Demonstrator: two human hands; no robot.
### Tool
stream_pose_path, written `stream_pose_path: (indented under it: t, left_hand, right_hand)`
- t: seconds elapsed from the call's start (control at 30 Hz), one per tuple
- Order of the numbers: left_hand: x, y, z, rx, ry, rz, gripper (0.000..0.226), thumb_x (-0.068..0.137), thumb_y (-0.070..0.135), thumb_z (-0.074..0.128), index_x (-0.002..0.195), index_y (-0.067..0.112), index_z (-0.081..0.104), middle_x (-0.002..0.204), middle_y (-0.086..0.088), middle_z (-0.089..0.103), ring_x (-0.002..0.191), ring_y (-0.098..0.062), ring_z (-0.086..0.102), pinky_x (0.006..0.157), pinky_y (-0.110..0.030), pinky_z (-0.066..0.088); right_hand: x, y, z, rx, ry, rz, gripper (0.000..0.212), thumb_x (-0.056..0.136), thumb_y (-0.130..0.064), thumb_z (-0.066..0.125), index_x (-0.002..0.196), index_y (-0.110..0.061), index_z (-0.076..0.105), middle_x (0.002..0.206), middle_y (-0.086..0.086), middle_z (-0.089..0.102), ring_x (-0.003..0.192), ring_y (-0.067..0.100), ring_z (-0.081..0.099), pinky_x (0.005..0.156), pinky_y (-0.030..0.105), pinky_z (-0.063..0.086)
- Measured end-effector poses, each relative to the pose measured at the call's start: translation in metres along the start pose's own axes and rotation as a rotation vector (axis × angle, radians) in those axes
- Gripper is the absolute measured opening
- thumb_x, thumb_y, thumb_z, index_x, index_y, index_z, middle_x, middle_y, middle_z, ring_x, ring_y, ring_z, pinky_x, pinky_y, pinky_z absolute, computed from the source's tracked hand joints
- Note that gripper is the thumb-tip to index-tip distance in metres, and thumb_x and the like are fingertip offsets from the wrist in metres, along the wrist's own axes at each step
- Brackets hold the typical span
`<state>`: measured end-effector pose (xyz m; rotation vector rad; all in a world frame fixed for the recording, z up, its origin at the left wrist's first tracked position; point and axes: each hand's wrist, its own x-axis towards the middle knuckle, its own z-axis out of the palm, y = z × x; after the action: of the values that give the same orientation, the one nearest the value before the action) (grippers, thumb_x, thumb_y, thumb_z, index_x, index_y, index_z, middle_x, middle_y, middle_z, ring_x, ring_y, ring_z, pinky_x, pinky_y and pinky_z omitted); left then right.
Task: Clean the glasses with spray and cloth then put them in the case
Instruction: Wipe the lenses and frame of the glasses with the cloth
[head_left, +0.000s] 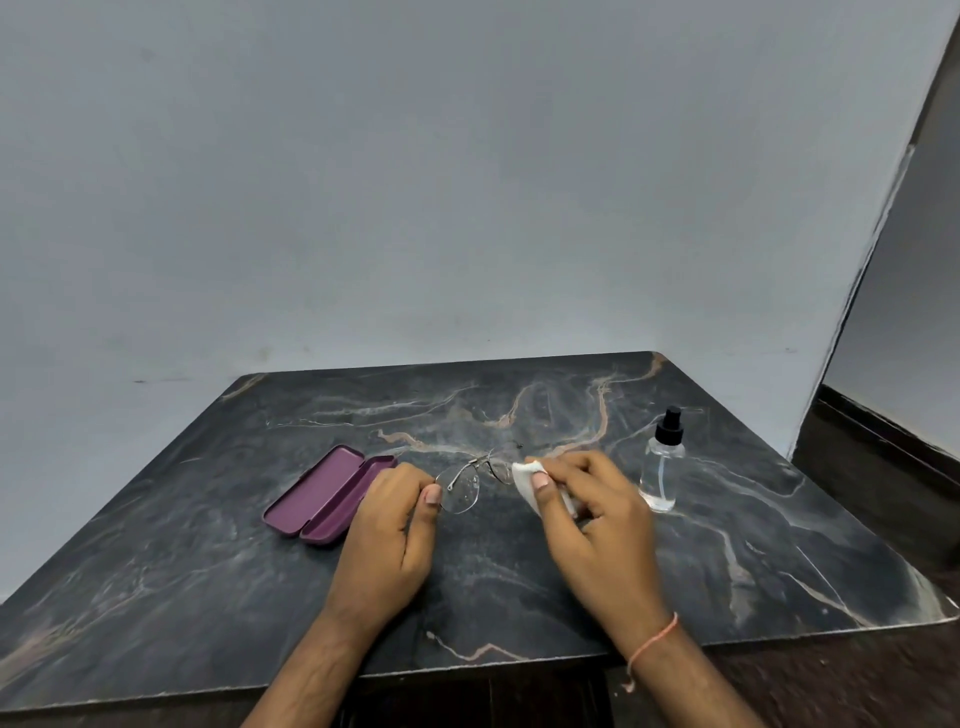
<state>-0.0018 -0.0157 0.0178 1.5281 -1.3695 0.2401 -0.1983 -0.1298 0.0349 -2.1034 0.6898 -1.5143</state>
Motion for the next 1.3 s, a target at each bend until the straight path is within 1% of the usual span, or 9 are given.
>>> stream_pose_path:
  t: [0.07,0.17,0.3,0.53,0.7,0.8,0.97,1.2,1.3]
  left_hand:
    - [0.001,-0.001,0.001,-0.021,-0.002,-0.012,0.035,0.114,0.037,0.040,0.083,0.022,0.048,0.080,0.011,0.047,0.077,-0.018,0.050,0.069,-0.033,0.041]
    - [0.000,-0.001,0.001,-0.036,-0.007,-0.015,0.034,0.114,0.037,0.040,0.085,0.024,0.051,0.080,0.010,0.049,0.077,-0.019,0.051,0.068,-0.040,0.044]
    - [-0.001,-0.002,0.000,-0.055,-0.005,-0.025,0.034,0.114,0.037,0.040,0.086,0.023,0.055,0.082,0.009,0.053,0.080,-0.021,0.054,0.070,-0.047,0.047]
    - [-0.001,-0.009,0.002,-0.032,-0.034,-0.035,0.030,0.114,0.039,0.041,0.091,0.027,0.058,0.086,0.011,0.056,0.085,-0.017,0.057,0.080,-0.048,0.049]
    - [-0.002,-0.008,0.001,-0.040,-0.061,-0.017,0.027,0.114,0.035,0.041,0.102,0.030,0.064,0.094,0.014,0.063,0.091,-0.016,0.062,0.084,-0.049,0.050]
    - [-0.002,-0.007,0.002,-0.036,-0.050,-0.027,0.030,0.114,0.037,0.040,0.099,0.028,0.063,0.091,0.012,0.062,0.090,-0.016,0.061,0.085,-0.050,0.049]
    - [-0.002,-0.007,0.002,-0.056,-0.032,-0.047,0.031,0.115,0.038,0.039,0.090,0.029,0.056,0.085,0.007,0.057,0.084,-0.018,0.057,0.081,-0.056,0.048]
    - [-0.001,-0.011,0.003,-0.080,-0.024,-0.051,0.032,0.114,0.038,0.040,0.098,0.027,0.064,0.090,0.009,0.063,0.086,-0.019,0.062,0.079,-0.057,0.050]
    - [-0.001,-0.012,0.003,-0.090,0.011,-0.071,0.035,0.115,0.039,0.039,0.095,0.023,0.063,0.087,0.006,0.061,0.082,-0.023,0.060,0.076,-0.058,0.048]
  right_hand:
    - [-0.001,-0.008,0.011,-0.008,0.037,-0.018,0.019,0.100,-0.023,0.071,0.115,-0.027,0.082,0.091,-0.014,0.065,0.085,0.010,0.065,0.072,0.027,0.051]
    - [0.002,-0.016,0.029,-0.064,0.028,-0.127,0.021,0.104,-0.032,0.067,0.118,-0.024,0.081,0.092,-0.012,0.068,0.085,0.011,0.063,0.074,0.029,0.053]
    - [-0.008,-0.014,0.048,-0.133,0.015,-0.253,0.020,0.102,-0.024,0.073,0.121,-0.020,0.080,0.102,-0.008,0.073,0.090,0.016,0.063,0.078,0.031,0.055]
    - [-0.015,-0.007,0.058,-0.134,-0.004,-0.264,0.027,0.100,-0.018,0.074,0.126,-0.016,0.078,0.107,-0.003,0.069,0.097,0.017,0.061,0.082,0.027,0.054]
    - [-0.020,-0.008,0.059,-0.126,-0.066,-0.395,0.031,0.098,-0.016,0.076,0.129,-0.019,0.077,0.109,-0.002,0.070,0.093,0.020,0.060,0.076,0.034,0.055]
    - [-0.018,-0.004,0.059,-0.160,-0.019,-0.359,0.030,0.100,-0.020,0.073,0.130,-0.022,0.077,0.108,-0.005,0.070,0.093,0.020,0.059,0.074,0.038,0.055]
    - [-0.015,0.000,0.059,-0.196,0.032,-0.247,0.031,0.102,-0.023,0.073,0.133,-0.022,0.076,0.107,-0.007,0.069,0.096,0.019,0.058,0.076,0.036,0.056]
    - [-0.022,-0.009,0.060,-0.193,-0.056,-0.412,0.029,0.099,-0.024,0.073,0.128,-0.026,0.077,0.109,-0.012,0.071,0.090,0.018,0.057,0.074,0.040,0.053]
    - [-0.023,-0.008,0.058,-0.227,-0.033,-0.396,0.031,0.094,-0.024,0.075,0.125,-0.030,0.079,0.108,-0.015,0.071,0.089,0.018,0.058,0.070,0.041,0.052]
